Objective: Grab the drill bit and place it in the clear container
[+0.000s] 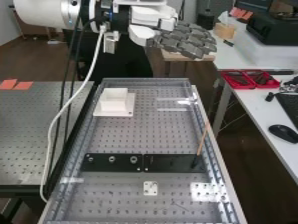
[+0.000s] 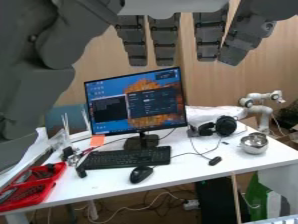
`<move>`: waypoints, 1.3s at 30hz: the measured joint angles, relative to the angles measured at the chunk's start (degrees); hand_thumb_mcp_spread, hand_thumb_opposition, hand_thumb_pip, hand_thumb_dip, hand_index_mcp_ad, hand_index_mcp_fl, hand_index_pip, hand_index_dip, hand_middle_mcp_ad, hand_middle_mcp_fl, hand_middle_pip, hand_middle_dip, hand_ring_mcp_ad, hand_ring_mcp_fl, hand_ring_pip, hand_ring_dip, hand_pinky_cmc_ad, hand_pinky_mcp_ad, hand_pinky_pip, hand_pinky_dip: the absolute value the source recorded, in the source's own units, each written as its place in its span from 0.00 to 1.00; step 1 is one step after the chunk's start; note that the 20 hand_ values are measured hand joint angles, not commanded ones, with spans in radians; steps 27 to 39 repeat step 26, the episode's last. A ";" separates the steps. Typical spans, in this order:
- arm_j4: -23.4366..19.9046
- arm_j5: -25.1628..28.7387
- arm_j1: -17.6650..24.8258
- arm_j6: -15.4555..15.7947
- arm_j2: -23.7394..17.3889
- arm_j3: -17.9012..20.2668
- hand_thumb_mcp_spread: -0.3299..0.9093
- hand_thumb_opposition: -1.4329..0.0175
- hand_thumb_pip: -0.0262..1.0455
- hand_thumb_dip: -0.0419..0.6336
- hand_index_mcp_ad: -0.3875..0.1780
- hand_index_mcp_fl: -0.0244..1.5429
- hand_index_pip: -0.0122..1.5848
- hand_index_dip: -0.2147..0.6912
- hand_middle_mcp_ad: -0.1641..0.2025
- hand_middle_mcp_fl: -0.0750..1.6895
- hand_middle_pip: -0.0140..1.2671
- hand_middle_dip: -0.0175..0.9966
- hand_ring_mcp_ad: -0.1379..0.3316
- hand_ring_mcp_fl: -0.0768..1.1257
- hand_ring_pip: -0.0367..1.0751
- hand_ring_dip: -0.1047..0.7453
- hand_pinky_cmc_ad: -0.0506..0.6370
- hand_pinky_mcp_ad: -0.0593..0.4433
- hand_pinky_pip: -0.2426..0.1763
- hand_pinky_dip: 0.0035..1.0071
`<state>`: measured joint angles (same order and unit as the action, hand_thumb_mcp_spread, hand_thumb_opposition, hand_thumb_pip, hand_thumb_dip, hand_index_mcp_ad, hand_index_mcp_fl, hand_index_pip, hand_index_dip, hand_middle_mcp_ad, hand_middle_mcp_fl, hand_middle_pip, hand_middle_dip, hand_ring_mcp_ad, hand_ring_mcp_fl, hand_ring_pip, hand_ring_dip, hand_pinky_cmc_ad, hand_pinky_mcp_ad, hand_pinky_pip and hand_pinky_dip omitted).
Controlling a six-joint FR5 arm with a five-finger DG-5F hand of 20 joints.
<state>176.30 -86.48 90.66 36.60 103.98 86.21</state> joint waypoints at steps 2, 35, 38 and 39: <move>-0.41 -0.47 0.22 0.26 -0.14 0.76 0.49 0.49 0.20 0.13 0.73 0.06 0.07 0.53 0.74 0.06 0.12 0.12 0.86 0.11 0.10 0.04 0.60 0.57 0.10 0.27; -2.27 1.50 2.69 3.84 -0.71 5.68 0.49 0.49 0.20 0.13 0.73 0.06 0.07 0.46 0.74 0.06 0.12 0.12 0.87 0.11 0.10 0.04 0.57 0.57 0.10 0.29; -2.27 1.50 2.69 3.84 -0.71 5.68 0.49 0.49 0.20 0.13 0.73 0.06 0.07 0.46 0.74 0.06 0.12 0.12 0.87 0.11 0.10 0.04 0.57 0.57 0.10 0.29; -2.27 1.50 2.69 3.84 -0.71 5.68 0.49 0.49 0.20 0.13 0.73 0.06 0.07 0.46 0.74 0.06 0.12 0.12 0.87 0.11 0.10 0.04 0.57 0.57 0.10 0.29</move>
